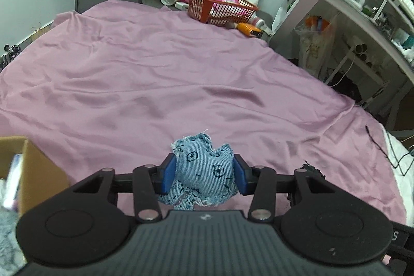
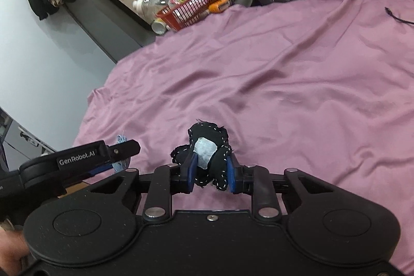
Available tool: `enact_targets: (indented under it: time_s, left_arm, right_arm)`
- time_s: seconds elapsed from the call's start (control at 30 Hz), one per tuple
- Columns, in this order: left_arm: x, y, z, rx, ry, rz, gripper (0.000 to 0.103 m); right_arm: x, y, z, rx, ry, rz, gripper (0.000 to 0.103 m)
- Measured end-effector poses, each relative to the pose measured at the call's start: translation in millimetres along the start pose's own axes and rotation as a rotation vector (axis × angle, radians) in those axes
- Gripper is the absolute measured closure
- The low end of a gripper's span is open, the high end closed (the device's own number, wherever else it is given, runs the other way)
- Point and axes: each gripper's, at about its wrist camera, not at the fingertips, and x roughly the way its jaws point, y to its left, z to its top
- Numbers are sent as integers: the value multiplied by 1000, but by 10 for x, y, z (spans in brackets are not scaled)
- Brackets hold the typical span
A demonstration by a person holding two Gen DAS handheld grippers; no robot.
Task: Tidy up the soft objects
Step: 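Grasp the black patched plush with the right gripper while the left grasps the denim octopus, then drop the black plush into the box with the right gripper while the left releases the octopus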
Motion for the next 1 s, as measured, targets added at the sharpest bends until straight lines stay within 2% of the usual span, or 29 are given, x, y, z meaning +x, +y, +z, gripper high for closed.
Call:
enact_targets:
  time_s: [0.23, 0.6, 1.0]
  left_arm:
    - [-366, 114, -36, -2, -41, -40, 58]
    - [-856, 476, -97, -44, -112, -42, 58]
    - [-1195, 1231, -234, -137, -145, -5, 58]
  right_arm:
    - [-212, 203, -53, -20, -32, 14, 79]
    - [-365, 714, -153, -92, -54, 66, 79]
    - [-295, 1358, -387, -171, -39, 129, 79]
